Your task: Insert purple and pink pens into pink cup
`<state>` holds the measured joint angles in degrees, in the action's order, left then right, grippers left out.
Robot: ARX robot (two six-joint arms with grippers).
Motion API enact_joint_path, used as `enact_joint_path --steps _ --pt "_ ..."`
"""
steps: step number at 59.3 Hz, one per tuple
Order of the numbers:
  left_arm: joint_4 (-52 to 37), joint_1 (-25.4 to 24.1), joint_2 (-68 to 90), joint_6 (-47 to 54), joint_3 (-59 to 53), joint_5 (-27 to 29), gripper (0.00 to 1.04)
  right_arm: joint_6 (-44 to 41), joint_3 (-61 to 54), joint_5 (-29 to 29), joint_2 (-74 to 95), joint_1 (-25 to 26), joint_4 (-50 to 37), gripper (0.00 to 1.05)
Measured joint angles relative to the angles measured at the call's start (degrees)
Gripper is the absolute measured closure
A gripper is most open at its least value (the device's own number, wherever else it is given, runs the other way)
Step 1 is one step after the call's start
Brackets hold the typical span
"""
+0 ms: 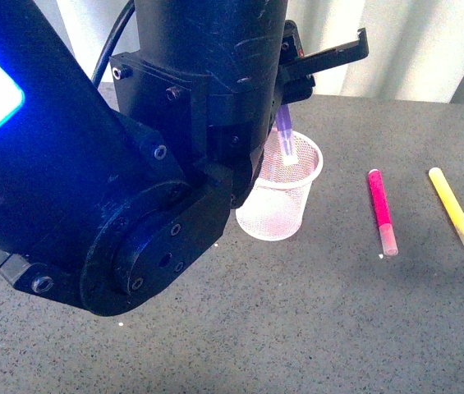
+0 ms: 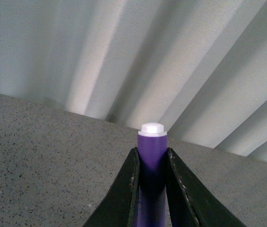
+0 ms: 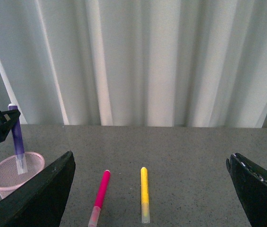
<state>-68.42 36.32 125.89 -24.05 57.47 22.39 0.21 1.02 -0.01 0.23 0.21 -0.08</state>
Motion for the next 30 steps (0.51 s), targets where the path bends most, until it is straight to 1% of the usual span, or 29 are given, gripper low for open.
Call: enact_joint_path --steps 2,10,12,13,19,21,23,26,30 --pt "-0.20 0.00 0.00 0.04 0.00 -0.04 0.85 0.00 0.00 0.00 0.00 0.00 0.00 0.07" --pt "-0.52 -0.17 -0.02 0.24 -1.22 -0.46 0.49 0.00 0.00 0.00 0.00 0.00 0.00 0.07" --pt "-0.17 -0.24 -0.24 0.24 -1.79 -0.57 0.42 0.00 0.00 0.00 0.00 0.00 0.00 0.07" --pt "0.09 -0.26 -0.37 0.24 -1.97 -0.68 0.40 0.00 0.00 0.00 0.00 0.00 0.00 0.07" --pt "3.04 -0.85 -3.74 0.42 -4.59 -3.15 0.20 0.00 0.00 0.00 0.00 0.00 0.00 0.07" --pt "5.27 -1.36 -6.27 0.37 -5.64 -4.02 0.13 0.00 0.00 -0.02 0.00 0.00 0.00 0.07" --pt "7.82 -2.32 -10.14 0.26 -7.10 -6.10 0.05 0.00 0.00 0.00 0.00 0.00 0.00 0.07" --pt "12.63 -4.24 -16.57 0.20 -8.68 -10.12 0.08 0.00 0.00 0.00 0.00 0.00 0.00 0.07" --pt "19.12 -7.06 -24.61 1.05 -10.12 -16.06 0.07 0.00 0.00 0.00 0.00 0.00 0.00 0.07"
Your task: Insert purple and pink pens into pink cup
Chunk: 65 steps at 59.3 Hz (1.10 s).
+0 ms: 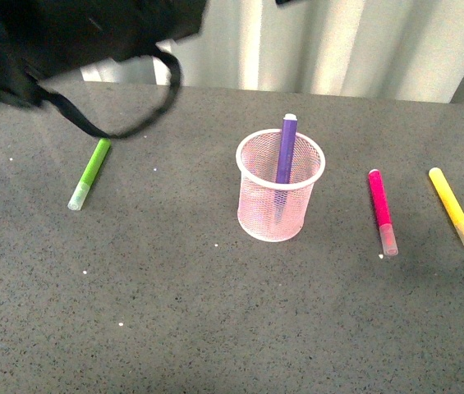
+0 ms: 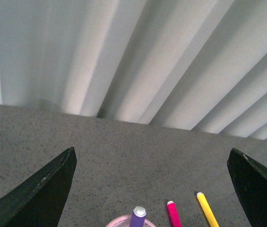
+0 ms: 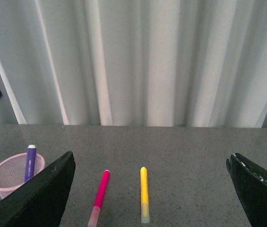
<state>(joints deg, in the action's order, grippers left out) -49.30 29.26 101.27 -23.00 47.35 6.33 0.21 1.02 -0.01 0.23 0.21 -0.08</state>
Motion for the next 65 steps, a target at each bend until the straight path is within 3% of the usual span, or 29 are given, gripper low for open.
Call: enact_joint_path --steps 11,19,31,49,57,65 --pt "14.45 -9.18 -16.79 3.21 -4.22 -15.06 0.07 0.00 0.00 0.00 0.00 0.00 0.00 0.07" --pt "22.71 -18.88 -28.59 5.18 -8.83 -25.00 0.07 0.00 0.00 0.00 0.00 0.00 0.00 0.07" --pt "28.09 -30.49 -41.18 7.52 -13.81 -32.68 0.07 0.00 0.00 0.00 0.00 0.00 0.00 0.07" --pt "31.23 -46.84 -46.86 5.62 -17.07 -40.94 0.07 0.00 0.00 -0.02 0.00 0.00 0.00 0.07" --pt "22.71 -47.25 -50.97 15.61 -23.69 -25.66 0.28 0.00 0.00 0.00 0.00 0.00 0.00 0.07" --pt "21.49 -43.36 -56.85 21.03 -31.12 -19.85 0.59 0.00 0.00 -0.02 0.00 0.00 0.00 0.07"
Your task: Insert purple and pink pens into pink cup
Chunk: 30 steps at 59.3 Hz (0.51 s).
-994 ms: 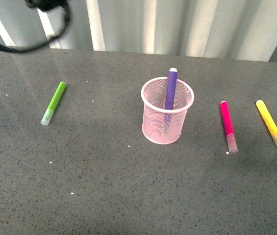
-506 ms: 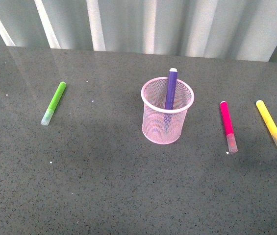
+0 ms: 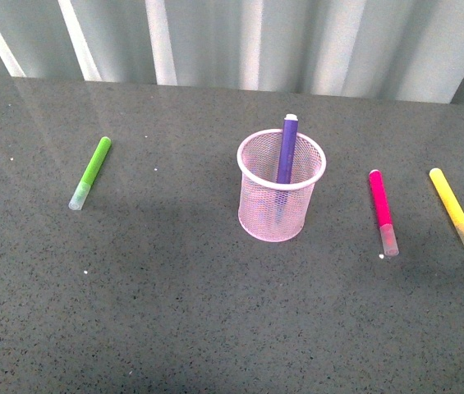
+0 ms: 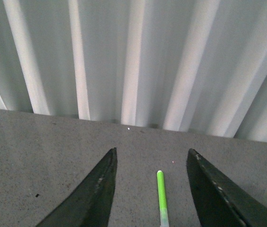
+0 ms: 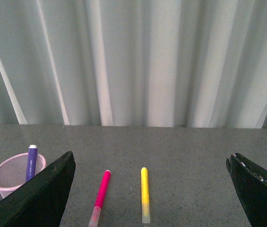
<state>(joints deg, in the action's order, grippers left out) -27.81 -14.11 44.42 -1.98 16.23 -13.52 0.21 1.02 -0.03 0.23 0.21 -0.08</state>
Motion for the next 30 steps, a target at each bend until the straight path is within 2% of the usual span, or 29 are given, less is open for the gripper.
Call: enact_joint_path --steps 11,23,26,30 --pt "0.35 5.14 -7.30 0.98 -6.60 4.92 1.01 0.00 0.00 0.02 0.00 0.00 0.00 0.07" --pt "2.71 8.59 -13.11 1.53 -10.25 8.37 1.01 0.00 0.00 0.02 0.00 0.00 0.00 0.07" --pt "3.74 11.72 -14.84 1.53 -11.04 12.76 1.01 0.00 0.00 0.02 0.00 0.00 0.00 0.07" --pt "5.14 13.77 -17.40 1.55 -12.07 13.33 1.01 0.00 0.00 0.00 0.00 0.00 0.00 0.07"
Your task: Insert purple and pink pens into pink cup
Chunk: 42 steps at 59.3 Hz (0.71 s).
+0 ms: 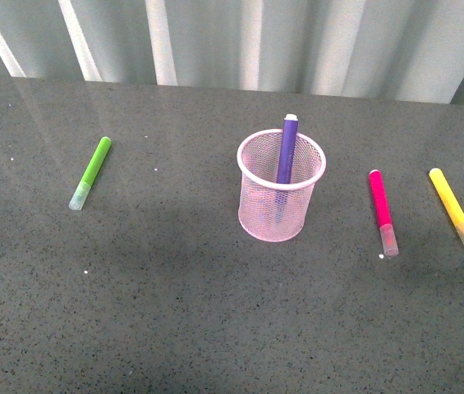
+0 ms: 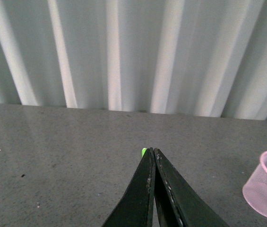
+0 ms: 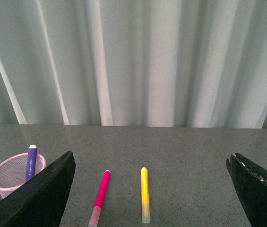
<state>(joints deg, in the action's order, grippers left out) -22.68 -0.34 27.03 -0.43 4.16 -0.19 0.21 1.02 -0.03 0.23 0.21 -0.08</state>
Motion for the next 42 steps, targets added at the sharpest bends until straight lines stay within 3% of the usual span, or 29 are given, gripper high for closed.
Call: enact_joint_path --steps 42 --pt "9.75 0.35 -14.29 0.09 -2.97 0.20 1.01 0.00 0.00 0.02 0.00 0.00 0.00 0.07"
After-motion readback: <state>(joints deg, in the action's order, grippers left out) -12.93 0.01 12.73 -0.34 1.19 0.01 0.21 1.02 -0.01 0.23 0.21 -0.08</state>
